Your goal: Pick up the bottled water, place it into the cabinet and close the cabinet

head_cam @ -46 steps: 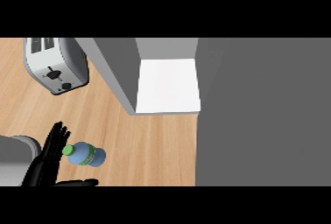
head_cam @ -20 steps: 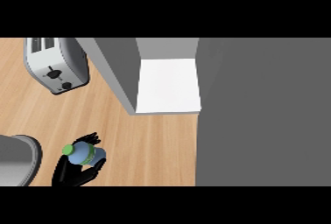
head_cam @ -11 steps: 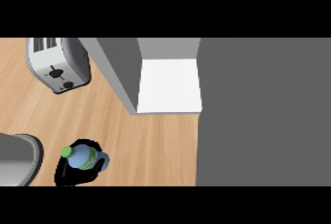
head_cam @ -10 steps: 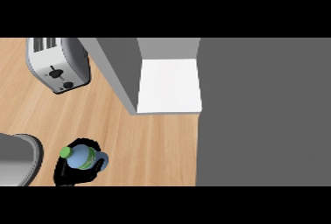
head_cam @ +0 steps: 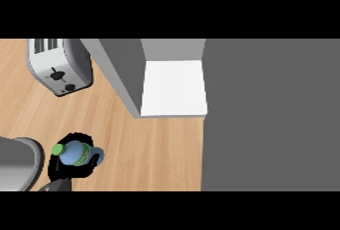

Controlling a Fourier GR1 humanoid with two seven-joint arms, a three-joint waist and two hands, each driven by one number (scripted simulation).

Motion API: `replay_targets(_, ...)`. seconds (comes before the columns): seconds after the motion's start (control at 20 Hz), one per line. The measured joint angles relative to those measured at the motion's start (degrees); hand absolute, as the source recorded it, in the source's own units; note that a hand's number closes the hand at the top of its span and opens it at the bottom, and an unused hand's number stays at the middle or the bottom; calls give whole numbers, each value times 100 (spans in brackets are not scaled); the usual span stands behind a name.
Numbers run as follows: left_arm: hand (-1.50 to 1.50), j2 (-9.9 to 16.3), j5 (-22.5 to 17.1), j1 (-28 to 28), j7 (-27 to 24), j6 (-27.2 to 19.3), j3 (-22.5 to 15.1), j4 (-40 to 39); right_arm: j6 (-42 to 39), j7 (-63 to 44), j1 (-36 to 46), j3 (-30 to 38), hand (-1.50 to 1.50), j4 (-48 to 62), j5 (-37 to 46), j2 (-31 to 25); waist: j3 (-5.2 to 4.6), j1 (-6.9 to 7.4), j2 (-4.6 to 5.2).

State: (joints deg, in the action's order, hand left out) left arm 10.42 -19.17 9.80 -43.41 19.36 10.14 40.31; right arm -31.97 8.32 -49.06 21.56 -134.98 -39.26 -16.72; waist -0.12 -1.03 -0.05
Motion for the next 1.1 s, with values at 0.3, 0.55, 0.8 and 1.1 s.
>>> replay_targets(0.3, 150, -33, 51, 143, 248, -107, -121, 306, 37, -17, -7, 81, -150, 1, -99, -66, 5, 37, -8)
replay_targets(0.55, 150, -313, 163, 86, 720, -488, -436, 1130, 101, -45, 54, 201, -150, 29, -186, -168, 9, 77, -19)
replay_targets(0.8, 150, -730, 281, 62, 1336, -1006, -816, 1984, 172, -74, 89, 188, -150, 26, -261, -209, 9, 77, -24)
replay_targets(1.1, 150, -968, 313, 230, 1930, -2102, -1576, 2750, 145, -88, 111, 94, -150, 41, -331, -178, 7, 41, -18)
